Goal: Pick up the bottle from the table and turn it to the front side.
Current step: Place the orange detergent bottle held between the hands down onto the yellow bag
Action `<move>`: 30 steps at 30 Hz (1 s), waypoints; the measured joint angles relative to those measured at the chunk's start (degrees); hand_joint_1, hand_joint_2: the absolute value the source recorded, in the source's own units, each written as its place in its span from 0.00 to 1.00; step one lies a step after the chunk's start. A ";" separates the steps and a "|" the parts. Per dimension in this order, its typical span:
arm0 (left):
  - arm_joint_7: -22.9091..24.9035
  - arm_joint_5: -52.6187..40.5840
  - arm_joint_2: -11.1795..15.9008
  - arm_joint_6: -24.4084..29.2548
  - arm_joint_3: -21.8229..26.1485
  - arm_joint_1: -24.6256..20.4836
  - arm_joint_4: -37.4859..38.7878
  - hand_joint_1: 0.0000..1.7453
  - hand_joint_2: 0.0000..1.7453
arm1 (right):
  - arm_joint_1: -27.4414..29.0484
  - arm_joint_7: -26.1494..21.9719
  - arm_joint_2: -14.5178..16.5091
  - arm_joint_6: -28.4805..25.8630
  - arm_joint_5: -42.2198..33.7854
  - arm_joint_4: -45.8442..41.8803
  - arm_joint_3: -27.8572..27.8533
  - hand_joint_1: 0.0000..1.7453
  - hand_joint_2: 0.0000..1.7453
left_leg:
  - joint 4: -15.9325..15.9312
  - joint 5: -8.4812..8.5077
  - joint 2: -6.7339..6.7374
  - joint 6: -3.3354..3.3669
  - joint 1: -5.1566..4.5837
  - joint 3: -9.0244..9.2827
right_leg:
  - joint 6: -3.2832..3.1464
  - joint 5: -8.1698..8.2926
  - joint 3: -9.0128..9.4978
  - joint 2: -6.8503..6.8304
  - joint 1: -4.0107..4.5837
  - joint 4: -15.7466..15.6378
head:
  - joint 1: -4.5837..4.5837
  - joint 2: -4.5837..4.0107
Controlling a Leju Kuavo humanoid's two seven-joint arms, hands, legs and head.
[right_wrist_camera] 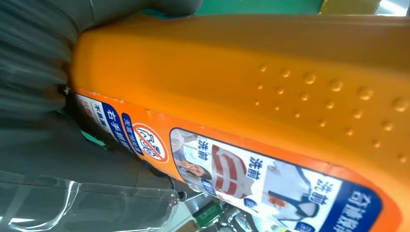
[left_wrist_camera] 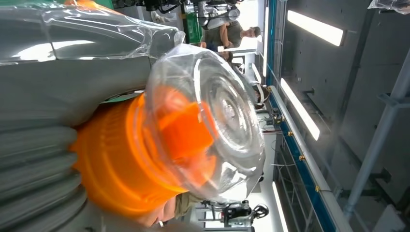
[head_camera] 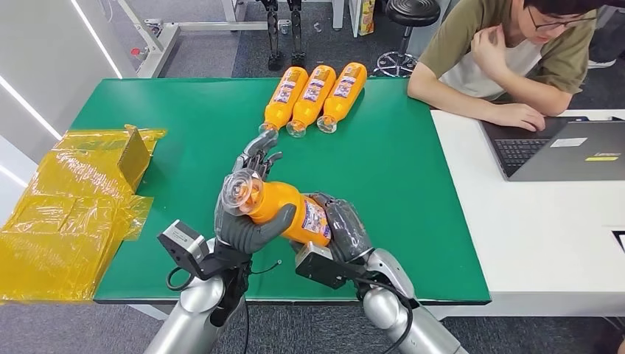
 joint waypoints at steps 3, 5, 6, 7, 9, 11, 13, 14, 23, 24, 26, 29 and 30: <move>-0.01 -0.90 0.00 -0.29 0.13 0.46 -0.27 1.00 1.00 | -0.68 -0.35 0.08 -0.09 0.04 0.67 0.00 0.82 1.00 | 0.00 0.00 0.00 0.00 0.00 0.00 | 0.00 0.00 0.00 0.00 0.00 0.00 | -0.01 0.00; -0.01 -1.35 0.00 -0.55 0.27 0.85 -0.57 1.00 1.00 | -0.98 -0.50 0.16 -0.33 0.24 1.02 0.00 0.66 1.00 | 0.00 0.00 0.00 0.00 0.00 0.00 | 0.00 0.00 0.00 0.00 0.00 0.00 | -0.01 0.00; -0.01 -1.49 -0.01 -0.65 0.35 1.05 -0.74 1.00 1.00 | -1.09 -0.58 0.19 -0.46 0.40 1.16 0.00 0.60 1.00 | 0.00 0.00 0.00 0.00 0.00 0.00 | 0.00 0.00 0.00 0.00 0.00 0.00 | -0.01 0.00; -0.01 -1.57 -0.02 -0.72 0.42 1.22 -0.91 1.00 1.00 | -1.17 -0.67 0.21 -0.59 0.53 1.26 0.00 0.52 1.00 | 0.00 0.00 -0.01 0.00 0.00 0.00 | 0.00 0.00 0.00 0.00 0.00 0.00 | 0.00 0.00; -0.01 -1.68 -0.04 -0.82 0.55 1.40 -1.23 1.00 1.00 | -1.22 -0.82 0.28 -0.80 0.68 1.37 0.00 0.28 1.00 | 0.00 0.00 -0.01 0.00 0.00 0.00 | 0.00 0.00 0.00 -0.01 0.00 0.00 | 0.00 0.00; -0.01 -1.80 -0.07 -0.90 0.63 1.44 -1.46 1.00 1.00 | -1.22 -0.88 0.41 -1.28 0.86 1.43 0.00 0.04 1.00 | 0.00 0.00 -0.01 0.00 0.00 0.00 | 0.00 0.00 0.00 -0.01 0.00 0.00 | 0.00 0.00; 0.04 -2.04 -0.09 -0.93 0.69 1.44 -1.56 1.00 1.00 | -1.20 -1.05 0.58 -2.07 1.25 1.52 0.07 0.00 1.00 | 0.00 0.00 -0.01 0.00 0.00 0.00 | 0.00 0.00 0.00 -0.01 0.00 0.00 | 0.00 0.00; 0.14 -2.19 -0.09 -0.93 0.76 1.44 -1.58 1.00 1.00 | -1.18 -1.21 0.71 -2.46 1.35 1.56 0.16 0.00 1.00 | 0.00 0.00 -0.01 0.00 0.00 0.00 | 0.00 0.00 0.00 -0.01 0.00 0.00 | 0.00 0.00; 1.54 -2.54 -0.40 4.74 2.74 2.36 -1.58 1.00 1.00 | -0.63 -3.02 2.26 -6.21 -2.92 1.09 0.48 0.00 1.00 | 0.00 0.00 0.00 0.00 0.01 0.00 | 0.00 0.00 -0.01 0.00 0.01 0.01 | 0.00 0.00; 1.96 -3.06 -0.48 6.73 3.18 2.55 -1.58 1.00 1.00 | -0.44 -3.17 2.33 -6.76 -3.38 0.85 0.48 0.00 1.00 | 0.00 0.00 0.00 0.00 0.01 0.00 | 0.00 0.00 -0.01 0.00 0.01 0.00 | -0.01 0.00; 2.97 -5.22 -0.49 12.02 4.17 3.06 -1.58 1.00 1.00 | -0.08 -3.37 2.39 -7.70 -4.21 0.30 0.48 0.00 1.00 | 0.00 0.00 0.00 0.00 0.01 0.00 | 0.00 0.00 -0.01 0.00 0.01 0.00 | -0.01 0.00; 5.69 -11.88 -0.17 20.70 5.52 3.93 -1.68 1.00 1.00 | 0.39 -3.71 2.40 -8.64 -5.13 -0.49 0.48 0.00 1.00 | -0.01 0.00 0.00 0.00 0.01 0.00 | 0.00 0.00 -0.01 0.00 0.01 0.01 | 0.00 0.00; 7.63 -16.31 0.08 24.21 5.97 4.36 -1.85 1.00 1.00 | 0.58 -3.87 2.43 -8.96 -5.47 -0.78 0.48 0.00 1.00 | -0.01 0.00 0.02 -0.01 0.01 0.00 | 0.00 0.00 -0.01 0.03 0.01 0.01 | -0.01 0.00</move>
